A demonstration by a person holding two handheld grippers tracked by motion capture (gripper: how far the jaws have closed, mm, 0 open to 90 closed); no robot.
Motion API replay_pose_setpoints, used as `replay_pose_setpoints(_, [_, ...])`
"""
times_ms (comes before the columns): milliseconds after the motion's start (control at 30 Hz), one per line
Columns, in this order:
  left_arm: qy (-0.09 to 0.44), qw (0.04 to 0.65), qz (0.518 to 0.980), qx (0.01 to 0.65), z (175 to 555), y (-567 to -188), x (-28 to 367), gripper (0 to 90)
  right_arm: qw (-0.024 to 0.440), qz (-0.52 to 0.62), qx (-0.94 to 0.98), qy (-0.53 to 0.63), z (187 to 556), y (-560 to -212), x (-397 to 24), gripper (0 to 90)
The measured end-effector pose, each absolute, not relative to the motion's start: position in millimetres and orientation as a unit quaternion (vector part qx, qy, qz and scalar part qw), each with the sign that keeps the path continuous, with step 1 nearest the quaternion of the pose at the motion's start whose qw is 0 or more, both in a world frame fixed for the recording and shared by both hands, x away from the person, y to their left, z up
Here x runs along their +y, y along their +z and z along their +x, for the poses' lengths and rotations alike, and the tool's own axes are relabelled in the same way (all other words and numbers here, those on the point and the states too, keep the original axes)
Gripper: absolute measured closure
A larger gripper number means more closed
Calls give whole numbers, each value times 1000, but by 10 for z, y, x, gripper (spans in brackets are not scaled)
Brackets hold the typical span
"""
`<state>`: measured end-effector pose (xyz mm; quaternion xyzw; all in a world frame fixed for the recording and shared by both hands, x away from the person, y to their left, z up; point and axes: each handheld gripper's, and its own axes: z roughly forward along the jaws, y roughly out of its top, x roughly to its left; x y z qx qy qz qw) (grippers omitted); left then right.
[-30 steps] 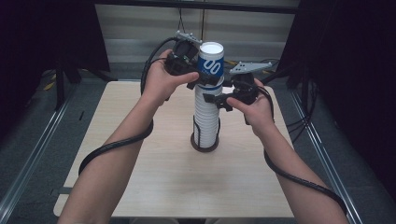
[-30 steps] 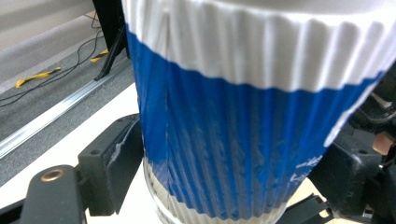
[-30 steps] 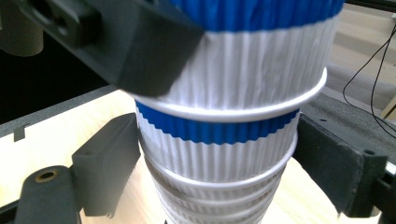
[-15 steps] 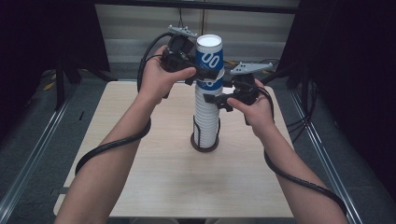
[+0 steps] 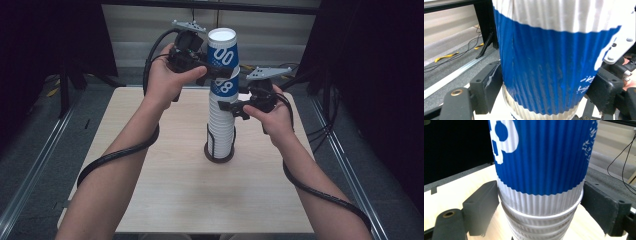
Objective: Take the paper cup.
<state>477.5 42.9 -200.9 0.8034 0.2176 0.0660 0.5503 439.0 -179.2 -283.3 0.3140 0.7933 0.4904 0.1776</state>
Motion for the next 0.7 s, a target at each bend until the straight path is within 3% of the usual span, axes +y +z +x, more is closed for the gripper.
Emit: replay_pose_setpoints(700, [79, 576, 783, 223, 4769, -1925, 512, 226, 176, 313, 793, 491, 4393, -2843, -1803, 144])
